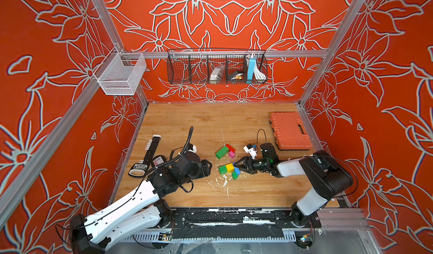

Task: Assemble the letter r with lego
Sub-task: Adjust the lego brick at the center of the board, then reset both arms

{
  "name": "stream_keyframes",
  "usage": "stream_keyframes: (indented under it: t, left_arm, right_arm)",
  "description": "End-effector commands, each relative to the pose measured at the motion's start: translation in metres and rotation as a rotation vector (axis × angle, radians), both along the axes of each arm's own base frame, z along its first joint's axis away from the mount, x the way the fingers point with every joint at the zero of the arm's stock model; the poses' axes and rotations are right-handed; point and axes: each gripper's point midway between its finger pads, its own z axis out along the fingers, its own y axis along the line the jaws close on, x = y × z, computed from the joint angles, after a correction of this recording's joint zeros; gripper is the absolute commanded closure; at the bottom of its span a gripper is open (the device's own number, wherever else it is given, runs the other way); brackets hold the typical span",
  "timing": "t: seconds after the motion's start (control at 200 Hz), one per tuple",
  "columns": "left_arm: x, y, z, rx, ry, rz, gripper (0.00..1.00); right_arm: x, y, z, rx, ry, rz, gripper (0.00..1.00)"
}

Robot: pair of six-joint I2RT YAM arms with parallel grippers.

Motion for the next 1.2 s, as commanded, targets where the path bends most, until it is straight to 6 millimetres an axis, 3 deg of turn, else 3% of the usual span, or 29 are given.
stream_keyframes:
  t: [0.0,0.19,0.305,0.375,0.415,0.535,0.58,0.676,0.776,0.826,0.886,0.966,1.096,1.196]
  left_arm:
    - [-0.004,0.005,-0.005,0.02,0.01,0.001,0.23]
    - [-0.003,0.009,0.005,0.057,-0.048,-0.037,0.22]
    - [0.003,0.021,0.03,0.131,-0.185,-0.065,0.2]
    - [0.009,0.033,0.048,0.203,-0.293,-0.066,0.18]
    - [0.013,0.039,0.055,0.25,-0.355,-0.07,0.16]
    - [0.024,0.045,0.065,0.384,-0.544,-0.117,0.1]
    - [0.031,0.054,0.068,0.432,-0.596,-0.071,0.03]
    - [0.046,0.073,0.078,0.487,-0.731,0.042,0.01]
    - [0.061,0.085,0.077,0.474,-0.827,0.089,0.01]
    - [0.071,0.102,0.065,0.477,-0.78,0.148,0.01]
    - [0.08,0.116,0.048,0.485,-0.701,0.173,0.01]
    - [0.09,0.136,0.034,0.505,-0.656,0.245,0.01]
    - [0.101,0.167,0.015,0.528,-0.621,0.366,0.01]
    - [0.106,0.2,-0.006,0.551,-0.519,0.499,0.02]
  right_arm:
    - [0.002,-0.009,0.001,-0.108,-0.057,0.01,0.24]
    - [0.009,-0.035,0.023,-0.274,-0.17,-0.004,0.18]
    - [0.014,-0.067,0.048,-0.456,-0.286,-0.048,0.13]
    - [0.022,-0.094,0.072,-0.567,-0.393,-0.119,0.11]
    - [0.026,-0.111,0.087,-0.632,-0.46,-0.17,0.02]
    - [0.039,-0.167,0.144,-0.826,-0.722,-0.402,0.02]
    - [0.039,-0.188,0.166,-0.878,-0.819,-0.507,0.02]
    - [0.036,-0.208,0.2,-0.892,-1.095,-0.642,0.02]
    - [0.029,-0.219,0.213,-0.908,-1.393,-0.755,0.02]
    - [0.028,-0.241,0.205,-0.943,-1.356,-0.907,0.02]
    - [0.035,-0.257,0.18,-1.005,-1.255,-0.962,0.02]
    - [0.046,-0.262,0.142,-1.079,-1.196,-0.929,0.02]
    - [0.067,-0.268,0.098,-1.12,-1.098,-0.898,0.02]
    - [0.094,-0.259,0.086,-1.162,-1.11,-0.803,0.02]
